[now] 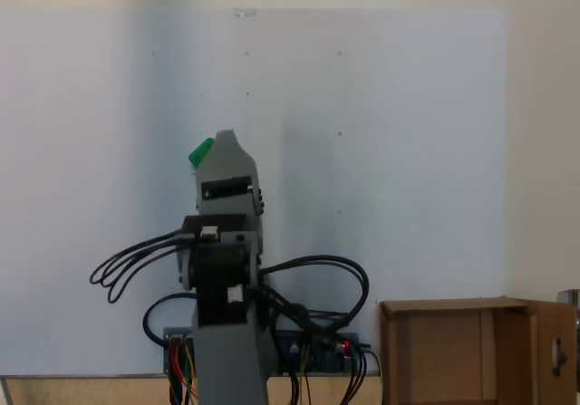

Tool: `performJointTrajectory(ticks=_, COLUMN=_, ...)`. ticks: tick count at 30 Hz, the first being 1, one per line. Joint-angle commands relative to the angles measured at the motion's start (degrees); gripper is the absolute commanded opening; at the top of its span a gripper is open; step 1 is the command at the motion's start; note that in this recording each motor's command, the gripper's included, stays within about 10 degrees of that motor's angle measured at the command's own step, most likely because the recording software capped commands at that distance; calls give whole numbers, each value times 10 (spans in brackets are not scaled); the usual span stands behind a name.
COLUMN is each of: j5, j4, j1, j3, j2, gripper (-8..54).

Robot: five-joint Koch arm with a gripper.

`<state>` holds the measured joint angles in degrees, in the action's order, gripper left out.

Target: Grasp a green dice and put it in the bin.

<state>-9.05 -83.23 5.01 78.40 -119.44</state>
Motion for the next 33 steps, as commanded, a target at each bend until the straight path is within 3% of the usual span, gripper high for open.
performJointTrajectory(ticks=1, j5=-76, j4=-93, j1=12, j3=-25, j2=5, gripper=440)
performJointTrajectory(ticks=6, j5=-156, j4=-140, j1=8, j3=-26, j2=48, gripper=447)
performJointTrajectory(ticks=13, j5=-171, j4=-135, j1=13, j3=-123, j2=125, gripper=451)
performJointTrajectory(ticks=33, j5=-170, j4=-117, j1=67, j3=-130, j2=135, gripper=450)
